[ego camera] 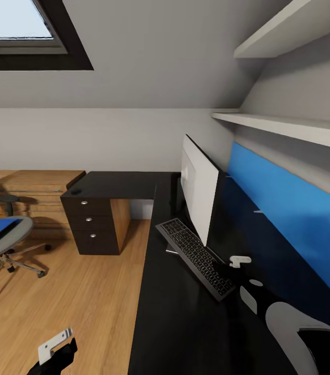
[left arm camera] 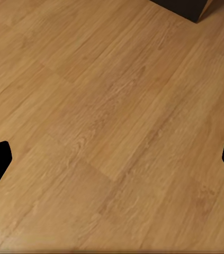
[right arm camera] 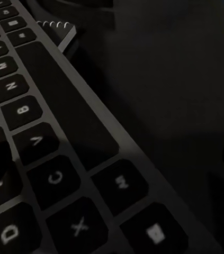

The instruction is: In the bedroom, organize the workspace by keeping the computer under the desk, ensuring the monitor is on the desk, placing the keyboard on the desk next to the monitor, placing the mouse on the desk next to the keyboard, moving the folder from the swivel chair onto the desk next to the mouse, stacking the notebook on top of the folder with the pen on top of the notebook, and positioning the swivel chair next to the desk.

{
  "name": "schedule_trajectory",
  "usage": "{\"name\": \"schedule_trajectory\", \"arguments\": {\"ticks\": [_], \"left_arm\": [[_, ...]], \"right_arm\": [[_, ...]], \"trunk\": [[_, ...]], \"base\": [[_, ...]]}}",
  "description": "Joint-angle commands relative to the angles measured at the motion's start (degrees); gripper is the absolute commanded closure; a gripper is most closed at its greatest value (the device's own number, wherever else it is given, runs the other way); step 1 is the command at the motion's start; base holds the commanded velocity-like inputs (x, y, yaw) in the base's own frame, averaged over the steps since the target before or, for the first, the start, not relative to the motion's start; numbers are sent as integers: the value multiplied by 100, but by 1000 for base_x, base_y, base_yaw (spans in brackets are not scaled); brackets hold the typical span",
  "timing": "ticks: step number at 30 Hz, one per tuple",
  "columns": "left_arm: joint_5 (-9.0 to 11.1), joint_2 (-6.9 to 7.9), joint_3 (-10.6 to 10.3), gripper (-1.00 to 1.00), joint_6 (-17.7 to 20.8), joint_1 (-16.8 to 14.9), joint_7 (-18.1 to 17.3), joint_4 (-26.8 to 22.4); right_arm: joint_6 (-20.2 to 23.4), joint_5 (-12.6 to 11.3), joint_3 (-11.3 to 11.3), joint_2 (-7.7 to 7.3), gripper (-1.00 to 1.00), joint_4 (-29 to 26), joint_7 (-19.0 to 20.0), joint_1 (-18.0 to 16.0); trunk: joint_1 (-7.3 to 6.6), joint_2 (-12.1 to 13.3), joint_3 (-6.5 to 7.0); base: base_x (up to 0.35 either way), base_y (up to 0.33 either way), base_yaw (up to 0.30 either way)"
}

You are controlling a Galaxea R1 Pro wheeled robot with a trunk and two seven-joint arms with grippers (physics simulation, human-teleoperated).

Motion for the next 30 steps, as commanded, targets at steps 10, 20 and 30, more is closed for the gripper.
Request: {"name": "schedule_trajectory", "arguments": {"ticks": [10, 20, 30], "left_arm": [[30, 4, -5, -100, 18, -2, 28, 9], [35, -2, -5, -100, 20, -1, 29, 11], [35, -7, -5, -100, 26, -3, 29, 20]], "right_arm": [[30, -36, 119, 37, -100, 84, 33, -1], [32, -36, 117, 44, -100, 84, 32, -1], [32, -36, 117, 46, -100, 84, 32, -1]], "trunk": [[1, -2, -7], [1, -2, -7], [1, -2, -7]], "base": [[-162, 0, 0], [-129, 21, 0], [-79, 18, 0]]}}
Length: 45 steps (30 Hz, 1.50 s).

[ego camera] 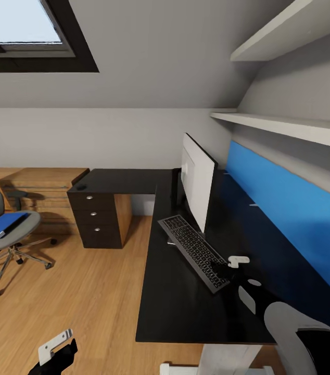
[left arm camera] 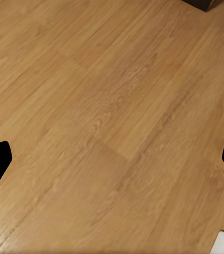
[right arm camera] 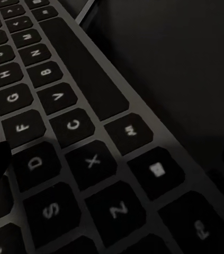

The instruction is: In the bedroom, organize the workspace by keeping the computer under the desk, ensuring the monitor is on the desk, placing the keyboard on the desk next to the monitor, placing the mouse on the desk next to the keyboard, moving the folder from the swivel chair onto the desk next to the mouse, stacking the notebook on top of the folder with the pen on top of the notebook, and positioning the swivel chair next to the desk.

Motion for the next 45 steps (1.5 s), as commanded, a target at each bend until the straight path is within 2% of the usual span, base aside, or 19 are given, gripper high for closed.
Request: {"name": "schedule_trajectory", "arguments": {"ticks": [1, 4, 13, 22, 27, 45], "left_arm": [[33, 2, -5, -100, 26, -2, 25, -11], [33, 3, -5, -100, 27, -1, 30, -11], [33, 4, -5, -100, 40, -1, 34, 50], [25, -5, -13, -100, 32, 0, 29, 94], [17, -5, -35, -100, 19, 1, 11, 229], [7, -11, -40, -100, 8, -1, 16, 262]], "right_arm": [[-21, -47, 96, -4, -100, 91, 29, -1], [-21, -47, 96, -7, -100, 91, 29, -1], [-27, -40, 96, -7, -100, 91, 29, -1], [-55, -41, 78, -8, -100, 80, 24, -1], [-89, -39, 71, -15, -100, 59, 21, -1], [-107, -54, 83, 21, -100, 76, 108, 7]], "trunk": [[0, -3, -7], [0, -3, -7], [-197, 358, 155], [-197, 358, 155], [-197, 358, 155], [-197, 358, 155]], "base": [[-5, 1, 0], [-3, 1, 0], [0, 0, 0], [2, 0, 0], [194, 0, 0], [105, 0, 0]]}}
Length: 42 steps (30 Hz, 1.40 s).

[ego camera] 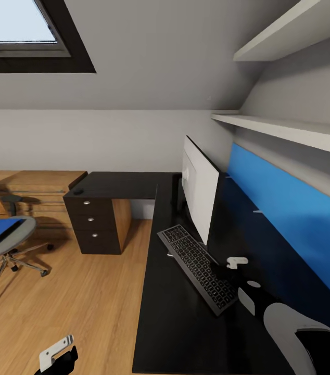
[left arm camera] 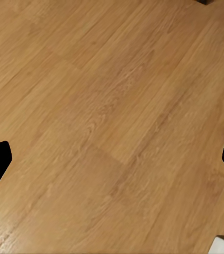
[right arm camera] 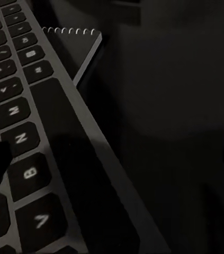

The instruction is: In the bedroom, organize the workspace by keeping the computer under the desk, ensuring the monitor is on the desk, placing the keyboard on the desk next to the monitor, placing the mouse on the desk next to the keyboard, moving the folder from the swivel chair onto the desk next to the mouse, stacking the notebook on top of the folder with the pen on top of the notebook, and positioning the swivel chair next to the desk.

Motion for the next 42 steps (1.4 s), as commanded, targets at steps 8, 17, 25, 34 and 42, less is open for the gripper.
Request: {"name": "schedule_trajectory", "arguments": {"ticks": [8, 17, 25, 34, 42], "left_arm": [[29, 5, -5, -100, 25, 1, 24, -11], [25, 8, -5, -100, 25, -2, 24, -11], [25, 1, -5, -100, 25, -2, 31, -11], [24, -1, -5, -100, 25, -1, 27, -11], [21, -1, -5, -100, 25, -3, 26, -11]], "right_arm": [[-17, -55, 25, 51, -100, 4, 47, -5], [-17, -53, 24, 166, -100, -3, 40, -5], [-17, -53, 13, 167, -100, -10, 38, -5], [-17, -45, 7, 162, -100, -12, 38, -5], [-17, -44, 6, 162, -100, -12, 38, -5]], "trunk": [[0, -4, -6], [0, -4, -6], [0, -4, -6], [0, -4, -6], [0, -4, -6]], "base": [[5, 0, 0], [0, 0, 40], [0, 0, 107], [131, 0, 7], [90, 0, 1]]}}
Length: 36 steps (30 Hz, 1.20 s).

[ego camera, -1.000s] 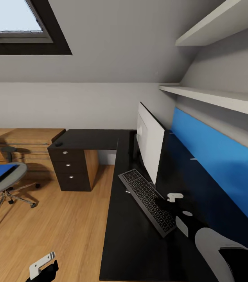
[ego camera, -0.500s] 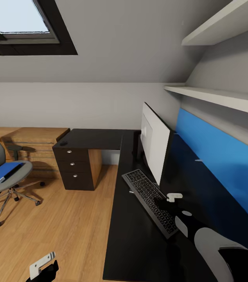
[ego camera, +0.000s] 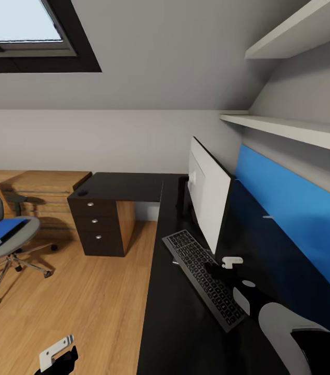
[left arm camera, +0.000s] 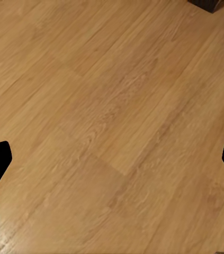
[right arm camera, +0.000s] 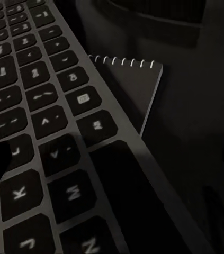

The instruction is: In the bedroom, organize the workspace by keeping the computer under the desk, ensuring the monitor is on the desk, placing the keyboard on the desk next to the monitor, placing the mouse on the desk next to the keyboard, moving the folder from the swivel chair onto the desk next to the mouse, stacking the notebook on top of the folder with the pen on top of the notebook, and positioning the swivel chair next to the desk.

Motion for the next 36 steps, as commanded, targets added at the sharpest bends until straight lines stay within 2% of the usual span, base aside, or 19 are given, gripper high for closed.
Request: {"name": "schedule_trajectory", "arguments": {"ticks": [1, 23, 28, 32, 36], "left_arm": [[32, 2, -5, -100, 25, -2, 25, -11], [46, -3, 4, -100, 32, 0, 31, -134], [61, -7, 18, -100, 37, -1, 41, -243], [62, -7, 21, -100, 41, -2, 42, -254], [63, -7, 21, -100, 43, 0, 51, -256]], "right_arm": [[-18, -59, 19, -2, -100, 8, 29, -5], [3, -51, 43, 8, -100, 34, 44, -5], [8, -51, 46, 14, -100, 35, 49, -5], [9, -50, 46, 15, -100, 35, 48, -5], [9, -49, 46, 14, -100, 35, 48, -5]], "trunk": [[0, -3, -6], [0, -3, -6], [110, -204, -96], [110, -204, -96], [198, -364, -168]], "base": [[21, 0, 0], [67, 0, 0], [2, 0, 0], [0, 0, 0], [0, 0, 0]]}}
